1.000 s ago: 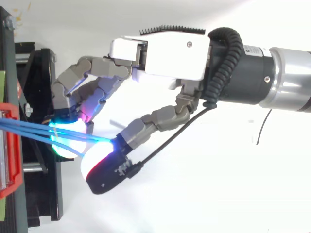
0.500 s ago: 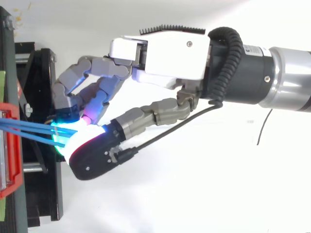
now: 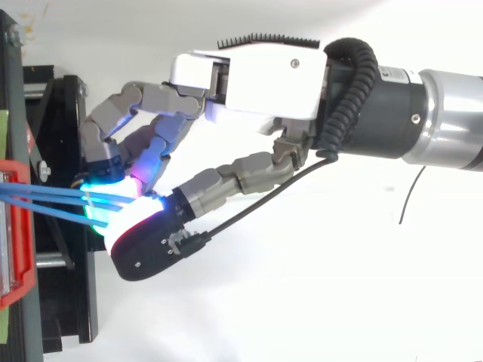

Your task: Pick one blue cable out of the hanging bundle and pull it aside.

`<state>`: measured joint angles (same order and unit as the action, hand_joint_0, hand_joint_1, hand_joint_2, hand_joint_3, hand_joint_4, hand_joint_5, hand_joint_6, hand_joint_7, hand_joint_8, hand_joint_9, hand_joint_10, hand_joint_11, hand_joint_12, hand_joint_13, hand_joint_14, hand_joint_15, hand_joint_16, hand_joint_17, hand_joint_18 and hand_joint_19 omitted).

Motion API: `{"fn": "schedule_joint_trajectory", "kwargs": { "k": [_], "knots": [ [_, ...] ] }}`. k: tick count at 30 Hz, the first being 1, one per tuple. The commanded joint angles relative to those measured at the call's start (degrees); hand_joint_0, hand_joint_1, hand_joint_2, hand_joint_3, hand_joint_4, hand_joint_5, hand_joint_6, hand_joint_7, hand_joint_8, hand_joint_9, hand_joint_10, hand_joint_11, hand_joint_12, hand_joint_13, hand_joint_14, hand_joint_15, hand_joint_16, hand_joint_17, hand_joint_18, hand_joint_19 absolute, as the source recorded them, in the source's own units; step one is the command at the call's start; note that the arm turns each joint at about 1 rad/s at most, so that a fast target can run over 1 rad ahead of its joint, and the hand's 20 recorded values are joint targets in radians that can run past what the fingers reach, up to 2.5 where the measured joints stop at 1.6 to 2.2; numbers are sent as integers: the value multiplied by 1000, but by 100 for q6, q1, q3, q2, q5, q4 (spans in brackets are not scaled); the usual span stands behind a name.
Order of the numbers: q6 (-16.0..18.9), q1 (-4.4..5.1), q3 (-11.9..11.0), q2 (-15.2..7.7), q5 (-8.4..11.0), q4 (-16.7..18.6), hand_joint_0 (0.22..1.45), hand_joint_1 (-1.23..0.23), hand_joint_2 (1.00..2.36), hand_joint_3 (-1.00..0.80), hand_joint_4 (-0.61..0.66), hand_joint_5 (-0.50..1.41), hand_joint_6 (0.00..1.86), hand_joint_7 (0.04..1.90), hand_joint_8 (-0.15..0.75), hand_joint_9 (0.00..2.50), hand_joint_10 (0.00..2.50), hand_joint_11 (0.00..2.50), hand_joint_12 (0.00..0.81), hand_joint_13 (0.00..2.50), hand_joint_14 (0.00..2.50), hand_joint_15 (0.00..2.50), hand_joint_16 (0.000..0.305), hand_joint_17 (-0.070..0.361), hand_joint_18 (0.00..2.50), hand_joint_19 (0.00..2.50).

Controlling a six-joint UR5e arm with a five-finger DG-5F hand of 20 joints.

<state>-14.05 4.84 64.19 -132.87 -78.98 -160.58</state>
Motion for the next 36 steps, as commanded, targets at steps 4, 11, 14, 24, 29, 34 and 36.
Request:
{"fn": "schedule_joint_trajectory", "kwargs": {
  "k": [4,11,14,24,29,34,36],
  "knots": [
    [-10,-27,-3,6,-12,0,684,-902,1000,-500,0,-169,934,1035,248,1031,22,674,349,714,16,360,44,99,715,468],
    [-283,-62,-3,130,-21,-53,463,-608,1000,-500,50,-146,917,1021,327,1105,18,662,404,749,14,393,54,121,728,517],
    [-529,-79,-3,288,-12,-184,508,-585,1000,-500,46,-144,911,1033,318,1108,19,665,393,749,15,401,51,114,696,547],
    [-581,-88,-3,305,-12,-351,589,-784,1022,-140,48,-146,925,1093,313,1093,22,690,380,739,17,404,48,108,696,543],
    [-581,-97,-3,305,-12,-369,718,-888,1002,-477,-42,-168,937,981,278,1013,23,689,362,710,15,381,47,105,704,496],
    [-581,-106,-3,296,-12,-378,552,-820,1000,-500,47,-165,924,970,292,1000,22,682,377,702,15,396,49,110,688,516],
    [-581,-106,-3,305,-12,-378,504,-726,1000,-500,61,-159,917,984,307,1019,22,672,390,708,15,401,52,116,696,525]
  ]
}}
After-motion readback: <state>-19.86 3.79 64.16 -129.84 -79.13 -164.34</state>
